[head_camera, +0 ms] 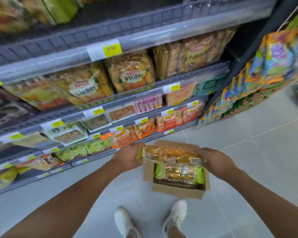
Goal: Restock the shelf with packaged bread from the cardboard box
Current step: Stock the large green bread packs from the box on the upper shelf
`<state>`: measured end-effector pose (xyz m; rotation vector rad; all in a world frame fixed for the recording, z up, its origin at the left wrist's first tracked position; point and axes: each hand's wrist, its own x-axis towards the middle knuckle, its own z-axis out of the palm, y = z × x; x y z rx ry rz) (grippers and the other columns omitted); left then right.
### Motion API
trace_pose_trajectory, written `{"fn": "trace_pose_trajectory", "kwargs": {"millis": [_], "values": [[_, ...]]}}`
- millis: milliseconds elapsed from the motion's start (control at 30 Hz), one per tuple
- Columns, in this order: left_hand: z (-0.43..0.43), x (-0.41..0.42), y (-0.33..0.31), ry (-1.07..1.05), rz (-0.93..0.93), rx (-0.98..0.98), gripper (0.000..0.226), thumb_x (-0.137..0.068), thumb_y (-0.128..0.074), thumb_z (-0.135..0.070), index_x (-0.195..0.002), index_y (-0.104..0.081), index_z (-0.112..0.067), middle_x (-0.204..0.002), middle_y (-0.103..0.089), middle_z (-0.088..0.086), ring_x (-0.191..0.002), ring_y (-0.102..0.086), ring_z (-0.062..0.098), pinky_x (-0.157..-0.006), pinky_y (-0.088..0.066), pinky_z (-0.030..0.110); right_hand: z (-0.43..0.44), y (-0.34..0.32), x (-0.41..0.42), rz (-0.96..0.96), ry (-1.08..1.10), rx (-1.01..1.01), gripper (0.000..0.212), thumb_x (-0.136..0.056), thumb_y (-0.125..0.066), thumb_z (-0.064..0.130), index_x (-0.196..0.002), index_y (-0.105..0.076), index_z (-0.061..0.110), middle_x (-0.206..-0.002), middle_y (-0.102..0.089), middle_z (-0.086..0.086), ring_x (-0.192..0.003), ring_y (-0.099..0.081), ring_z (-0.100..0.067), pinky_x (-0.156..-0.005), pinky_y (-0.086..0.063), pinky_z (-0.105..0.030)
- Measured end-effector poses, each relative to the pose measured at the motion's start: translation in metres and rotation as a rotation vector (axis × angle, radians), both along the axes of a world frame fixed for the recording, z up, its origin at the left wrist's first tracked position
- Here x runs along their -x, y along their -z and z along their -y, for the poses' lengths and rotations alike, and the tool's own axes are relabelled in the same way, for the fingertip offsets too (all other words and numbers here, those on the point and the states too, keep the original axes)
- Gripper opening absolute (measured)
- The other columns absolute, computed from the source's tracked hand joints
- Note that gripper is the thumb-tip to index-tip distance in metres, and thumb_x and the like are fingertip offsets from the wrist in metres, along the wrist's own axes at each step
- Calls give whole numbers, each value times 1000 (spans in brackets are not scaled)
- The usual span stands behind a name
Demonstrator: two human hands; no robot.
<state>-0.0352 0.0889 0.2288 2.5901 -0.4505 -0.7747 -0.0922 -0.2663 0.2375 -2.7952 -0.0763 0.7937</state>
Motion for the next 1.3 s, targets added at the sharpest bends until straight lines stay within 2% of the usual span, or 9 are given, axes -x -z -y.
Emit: {"fn": "trace_pose_trajectory", "kwargs": {"millis": [233,333,400,467,567,767,967,1167,1300], "values": [[-69,-18,-137,-327,47,385,60,-64,-76,-56,-120,-54,-47,-113,-67,-8,-102,-66,10,-91,-55,37,-34,-154,-36,231,8,-172,40,-93,-67,36,-131,-59,41,-128,-62,19,-108,-60,-7,-83,-46,-28],[-91,-11,-197,-505,107,679,48,-63,-77,-56,-108,-65,-42,-107,-67,-21,-100,-59,-10,-92,-47,15,-53,-218,-39,418,-29,-211,40,-92,-69,32,-132,-62,34,-132,-63,12,-120,-60,-12,-95,-50,-33],[-104,-1,-219,-687,-3,984,39,-78,-70,-59,-113,-69,-43,-124,-62,-20,-115,-53,-7,-108,-43,31,-70,-250,-32,601,-66,-282,46,-86,-76,15,-128,-66,31,-127,-64,15,-119,-60,-12,-100,-46,-27],[-117,4,-223,-938,-489,1241,78,-75,-56,-84,-133,-63,-33,-150,-45,-8,-140,-40,15,-116,-30,59,-88,-276,-23,782,-126,-326,69,-72,-75,-9,-128,-66,29,-127,-60,16,-124,-55,-13,-107,-37,-22],[-118,18,-229,-930,-783,1185,96,-78,-44,-88,-130,-66,-10,-137,-62,17,-126,-60,34,-108,-42,55,-106,-295,-14,981,-261,-337,79,-56,-56,-15,-127,-66,19,-131,-58,7,-131,-47,-20,-114,-32,-32],[-116,23,-256,-946,-434,1187,79,-70,-70,-73,-134,-59,-28,-150,-47,2,-131,-50,30,-114,-35,54,-107,-311,0,1131,-375,-232,84,-45,-51,-12,-123,-68,14,-133,-54,5,-133,-45,-29,-113,-33,-39],[-132,19,-269,-859,-347,1176,122,-23,-85,-68,-135,-58,-30,-156,-36,2,-142,-33,23,-114,-24,44,-116,-316,10,1122,-320,-215,106,-35,-71,-28,-125,-60,27,-133,-52,2,-131,-47,-30,-113,-33,-34],[-164,18,-286,-814,-417,1448,83,-48,-92,-25,-123,-66,1,-99,-75,19,-82,-73,34,-76,-61,43,-126,-312,9,933,53,-271,119,-50,-89,-6,-152,-36,25,-156,-34,-1,-138,-33,-11,-109,-34,-38],[-177,40,-330,-902,-231,1484,23,-84,-61,-7,-104,-65,3,-65,-75,1,-49,-68,8,-40,-49,19,-150,-317,-12,313,331,-988,77,-80,-59,-24,-137,-51,27,-139,-60,-7,-111,-63,1,-91,-51,-18]]}}
